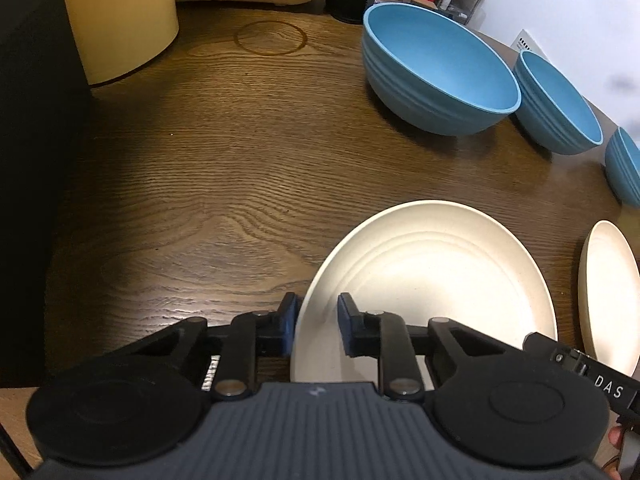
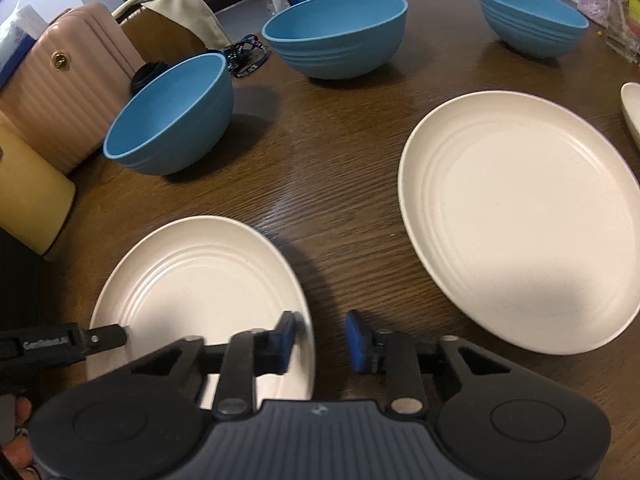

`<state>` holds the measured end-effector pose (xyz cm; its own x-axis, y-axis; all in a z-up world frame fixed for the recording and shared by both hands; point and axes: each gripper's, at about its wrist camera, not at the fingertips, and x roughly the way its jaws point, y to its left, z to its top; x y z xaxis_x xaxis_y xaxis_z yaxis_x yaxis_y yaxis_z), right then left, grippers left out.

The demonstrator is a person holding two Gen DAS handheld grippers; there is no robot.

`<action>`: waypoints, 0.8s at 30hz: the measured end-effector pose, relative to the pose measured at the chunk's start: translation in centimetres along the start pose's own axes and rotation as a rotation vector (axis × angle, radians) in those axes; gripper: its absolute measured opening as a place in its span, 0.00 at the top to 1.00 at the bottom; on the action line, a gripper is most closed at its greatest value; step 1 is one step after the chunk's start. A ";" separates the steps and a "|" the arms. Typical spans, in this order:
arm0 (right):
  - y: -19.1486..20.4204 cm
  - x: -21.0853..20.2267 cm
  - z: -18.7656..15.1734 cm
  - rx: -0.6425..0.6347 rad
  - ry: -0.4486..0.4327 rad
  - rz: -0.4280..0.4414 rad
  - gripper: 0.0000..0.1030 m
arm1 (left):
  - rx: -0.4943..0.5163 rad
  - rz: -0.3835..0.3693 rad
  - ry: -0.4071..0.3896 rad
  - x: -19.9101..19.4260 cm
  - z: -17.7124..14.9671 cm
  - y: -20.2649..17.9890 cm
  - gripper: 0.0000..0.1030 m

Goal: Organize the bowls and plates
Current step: 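Close the left gripper on the large plate rim while the right gripper closes on the smaller plate rim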

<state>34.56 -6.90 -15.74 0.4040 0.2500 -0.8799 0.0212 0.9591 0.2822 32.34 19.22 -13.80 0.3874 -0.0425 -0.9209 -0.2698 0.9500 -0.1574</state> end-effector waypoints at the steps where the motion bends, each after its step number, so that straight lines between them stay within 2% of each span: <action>1: -0.1 0.1 0.0 0.009 0.004 0.019 0.83 | 0.000 -0.002 -0.001 0.0 0.0 0.0 0.79; 3: -0.2 0.2 -0.1 0.018 0.007 0.043 0.89 | 0.002 -0.004 -0.004 0.1 0.0 0.1 0.79; 11: 0.2 0.0 -0.4 0.000 -0.016 0.046 0.90 | 0.019 0.007 -0.018 -0.3 -0.2 -0.2 0.80; 24: 0.3 -2.3 -1.6 -0.002 -0.071 0.070 0.90 | 0.030 -0.016 -0.069 -3.1 -1.5 0.2 0.80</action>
<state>32.14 -7.01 -14.24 0.4685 0.3066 -0.8285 -0.0114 0.9399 0.3413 29.72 19.08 -11.54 0.4519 -0.0375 -0.8913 -0.2364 0.9583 -0.1602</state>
